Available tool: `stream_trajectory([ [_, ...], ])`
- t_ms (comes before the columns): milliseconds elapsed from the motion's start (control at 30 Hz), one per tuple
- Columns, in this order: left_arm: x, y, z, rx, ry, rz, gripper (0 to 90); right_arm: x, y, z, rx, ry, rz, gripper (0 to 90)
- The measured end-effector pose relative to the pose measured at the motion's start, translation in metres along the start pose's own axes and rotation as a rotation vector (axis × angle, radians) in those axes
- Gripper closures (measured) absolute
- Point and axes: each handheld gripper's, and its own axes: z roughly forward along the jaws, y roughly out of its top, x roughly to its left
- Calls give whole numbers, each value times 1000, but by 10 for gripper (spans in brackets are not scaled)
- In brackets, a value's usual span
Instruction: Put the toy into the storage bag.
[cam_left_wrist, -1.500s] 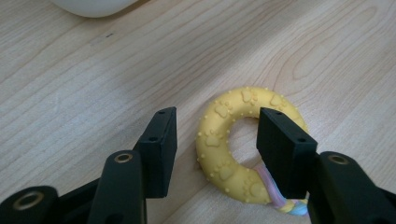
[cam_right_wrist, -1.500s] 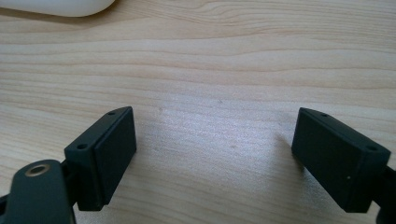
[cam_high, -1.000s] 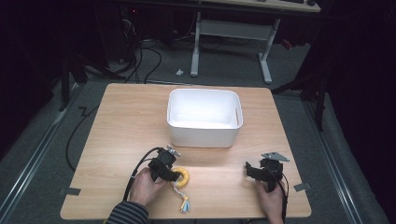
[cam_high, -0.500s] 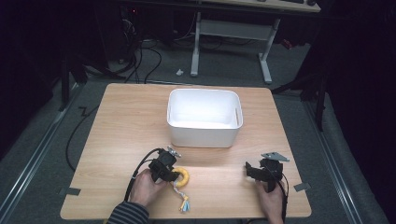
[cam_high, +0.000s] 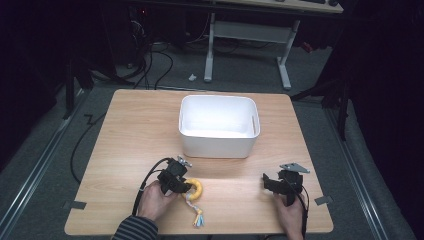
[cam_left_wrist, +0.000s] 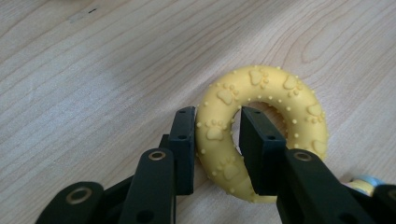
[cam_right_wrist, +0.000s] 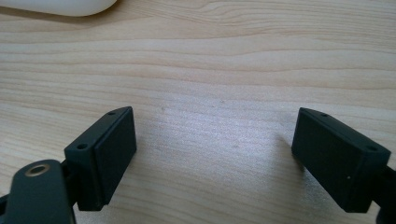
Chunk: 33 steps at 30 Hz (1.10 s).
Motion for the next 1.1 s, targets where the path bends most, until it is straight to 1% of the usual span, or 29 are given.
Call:
stream_trajectory([
  [100, 1, 0, -4, -6, -9, -6, 671, 0, 0, 0, 0, 1, 0, 137],
  [200, 2, 0, -9, -11, 1, -6, 671, 0, 0, 0, 0, 0, 0, 137],
  [300, 4, -1, -15, -29, -6, -18, 671, 0, 0, 0, 0, 1, 0, 137],
  [467, 6, -2, -27, -42, -5, -25, 671, 0, 0, 0, 0, 1, 0, 137],
  [500, 7, -2, -29, -44, -11, -27, 671, 0, 0, 0, 0, 0, 0, 138],
  [700, 12, -3, -46, -73, -10, -43, 671, 0, 0, 0, 3, 1, -2, 137],
  [833, 17, -4, -58, -68, 1, -46, 672, 0, 0, 0, 3, 2, -2, 137],
  [1000, 22, -4, -74, -88, 3, -53, 672, 0, 0, 0, 3, 2, -2, 137],
  [1100, 26, -3, -83, -100, 13, -59, 672, 0, 0, 0, 3, 2, -2, 137],
])
